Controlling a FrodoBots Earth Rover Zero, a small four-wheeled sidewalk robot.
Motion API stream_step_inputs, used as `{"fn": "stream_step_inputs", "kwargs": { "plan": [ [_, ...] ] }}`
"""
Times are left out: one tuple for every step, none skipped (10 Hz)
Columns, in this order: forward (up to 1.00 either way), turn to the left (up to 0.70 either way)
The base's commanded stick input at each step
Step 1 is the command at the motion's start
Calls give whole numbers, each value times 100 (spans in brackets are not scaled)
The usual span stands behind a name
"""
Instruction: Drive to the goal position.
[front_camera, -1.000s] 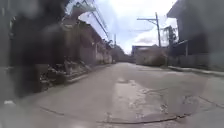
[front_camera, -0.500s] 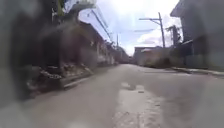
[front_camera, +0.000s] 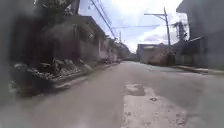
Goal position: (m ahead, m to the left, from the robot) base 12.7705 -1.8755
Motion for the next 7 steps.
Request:
{"fn": "stream_step_inputs", "kwargs": {
  "plan": [
    [100, -39],
    [100, -39],
    [100, -34],
    [100, -24],
    [100, -14],
    [100, -2],
    [100, -1]
  ]
}}
